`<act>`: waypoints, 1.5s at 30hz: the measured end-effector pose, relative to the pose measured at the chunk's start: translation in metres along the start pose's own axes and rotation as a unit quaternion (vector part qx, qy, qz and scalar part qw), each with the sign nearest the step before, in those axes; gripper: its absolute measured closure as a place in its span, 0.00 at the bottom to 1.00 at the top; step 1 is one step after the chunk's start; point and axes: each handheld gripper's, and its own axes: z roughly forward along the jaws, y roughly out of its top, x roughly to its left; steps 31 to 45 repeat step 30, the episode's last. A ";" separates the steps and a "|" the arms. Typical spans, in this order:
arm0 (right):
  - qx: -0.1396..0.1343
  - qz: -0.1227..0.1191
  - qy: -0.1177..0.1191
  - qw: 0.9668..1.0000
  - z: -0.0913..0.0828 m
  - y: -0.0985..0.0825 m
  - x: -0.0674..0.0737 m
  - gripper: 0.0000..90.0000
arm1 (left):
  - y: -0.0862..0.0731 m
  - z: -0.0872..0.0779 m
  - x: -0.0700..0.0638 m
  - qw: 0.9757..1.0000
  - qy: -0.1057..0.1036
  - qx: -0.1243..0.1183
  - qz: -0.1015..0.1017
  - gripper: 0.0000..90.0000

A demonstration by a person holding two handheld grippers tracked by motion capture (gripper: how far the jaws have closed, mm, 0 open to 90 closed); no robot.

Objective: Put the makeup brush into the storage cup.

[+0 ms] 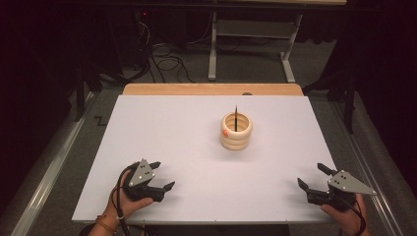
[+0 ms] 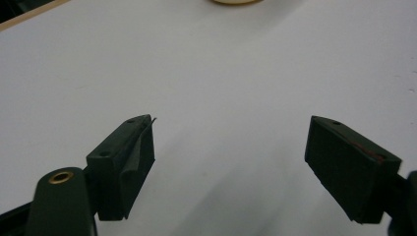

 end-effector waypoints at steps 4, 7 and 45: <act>0.001 -0.001 0.001 1.000 0.001 0.001 0.001 0.19 | 0.000 -0.001 0.000 1.000 0.001 0.000 -0.001 0.22; -0.002 -0.004 0.005 1.000 0.001 0.001 0.001 0.19 | 0.000 -0.001 0.000 1.000 0.002 0.000 -0.001 0.22; -0.005 0.002 -0.004 1.000 -0.002 0.001 -0.001 0.19 | 0.000 -0.001 0.004 1.000 0.003 -0.002 -0.007 0.22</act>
